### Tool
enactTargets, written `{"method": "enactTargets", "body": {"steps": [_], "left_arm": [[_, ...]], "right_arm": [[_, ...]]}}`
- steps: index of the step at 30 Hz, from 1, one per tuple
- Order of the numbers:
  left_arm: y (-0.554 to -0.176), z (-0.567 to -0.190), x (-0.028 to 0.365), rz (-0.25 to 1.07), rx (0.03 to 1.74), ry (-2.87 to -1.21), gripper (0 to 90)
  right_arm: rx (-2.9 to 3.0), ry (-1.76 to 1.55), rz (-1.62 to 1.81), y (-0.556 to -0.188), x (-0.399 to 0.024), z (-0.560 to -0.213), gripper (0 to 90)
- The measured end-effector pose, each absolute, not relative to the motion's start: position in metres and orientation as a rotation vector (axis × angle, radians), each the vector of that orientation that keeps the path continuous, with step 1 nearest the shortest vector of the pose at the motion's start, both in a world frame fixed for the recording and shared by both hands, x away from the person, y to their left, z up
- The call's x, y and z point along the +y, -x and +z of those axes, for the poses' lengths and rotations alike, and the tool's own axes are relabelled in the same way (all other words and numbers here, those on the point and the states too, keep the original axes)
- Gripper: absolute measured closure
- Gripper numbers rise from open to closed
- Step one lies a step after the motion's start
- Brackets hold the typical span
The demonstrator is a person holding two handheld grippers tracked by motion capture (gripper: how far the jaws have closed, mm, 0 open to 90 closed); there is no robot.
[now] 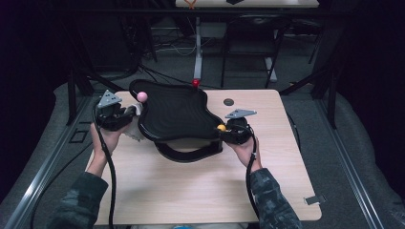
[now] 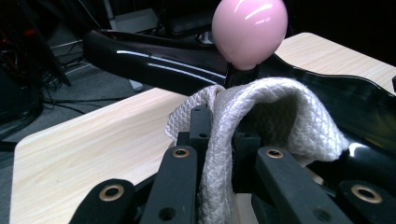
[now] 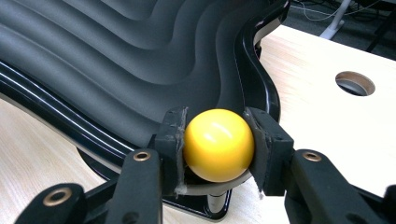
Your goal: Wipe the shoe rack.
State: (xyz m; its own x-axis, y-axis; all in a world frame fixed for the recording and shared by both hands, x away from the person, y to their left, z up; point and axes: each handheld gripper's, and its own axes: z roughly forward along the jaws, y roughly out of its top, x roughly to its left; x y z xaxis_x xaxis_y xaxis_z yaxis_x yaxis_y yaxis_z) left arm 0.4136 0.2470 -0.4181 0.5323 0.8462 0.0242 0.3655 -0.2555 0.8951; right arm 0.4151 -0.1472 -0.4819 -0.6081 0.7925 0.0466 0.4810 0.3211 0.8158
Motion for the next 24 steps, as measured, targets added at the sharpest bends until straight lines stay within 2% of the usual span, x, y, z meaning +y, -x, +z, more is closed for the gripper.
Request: {"method": "enactTargets", "body": {"steps": [24], "left_arm": [[-0.417, -0.472, 0.250, 0.543, 1.061, -1.819, 82.3]], "right_arm": [[2.231, -1.135, 1.188, -0.415, -0.147, -0.482, 60.0]]}}
